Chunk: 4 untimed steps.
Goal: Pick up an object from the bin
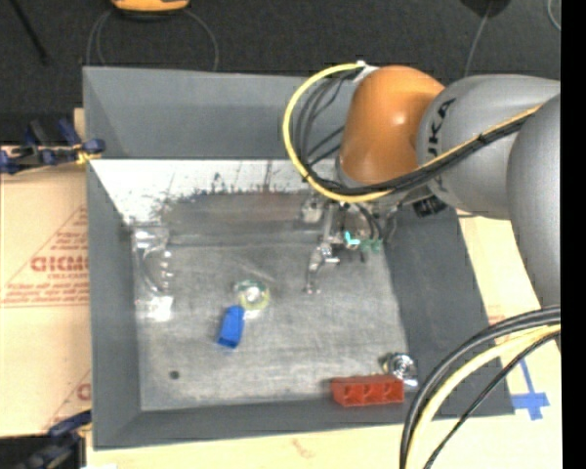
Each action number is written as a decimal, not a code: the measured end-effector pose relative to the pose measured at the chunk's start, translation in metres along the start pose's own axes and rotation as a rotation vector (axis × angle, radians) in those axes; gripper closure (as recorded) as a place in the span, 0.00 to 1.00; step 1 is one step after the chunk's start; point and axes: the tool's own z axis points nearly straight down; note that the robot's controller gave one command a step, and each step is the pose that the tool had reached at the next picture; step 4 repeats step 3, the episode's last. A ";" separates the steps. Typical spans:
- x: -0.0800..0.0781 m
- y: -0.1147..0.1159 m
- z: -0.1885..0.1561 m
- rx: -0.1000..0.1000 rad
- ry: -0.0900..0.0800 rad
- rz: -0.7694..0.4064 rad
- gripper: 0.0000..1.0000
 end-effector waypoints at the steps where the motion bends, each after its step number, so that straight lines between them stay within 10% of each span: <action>1: 0.037 0.070 0.059 0.001 -0.013 -0.114 0.00; 2: 0.034 0.069 0.055 -0.001 -0.023 -0.110 1.00; 3: 0.056 0.068 -0.086 0.001 -0.016 -0.130 1.00; 4: 0.056 0.068 -0.086 0.001 -0.016 -0.130 1.00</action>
Offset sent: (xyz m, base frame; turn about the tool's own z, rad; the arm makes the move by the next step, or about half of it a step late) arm -0.0406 0.0699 -0.0618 -0.1115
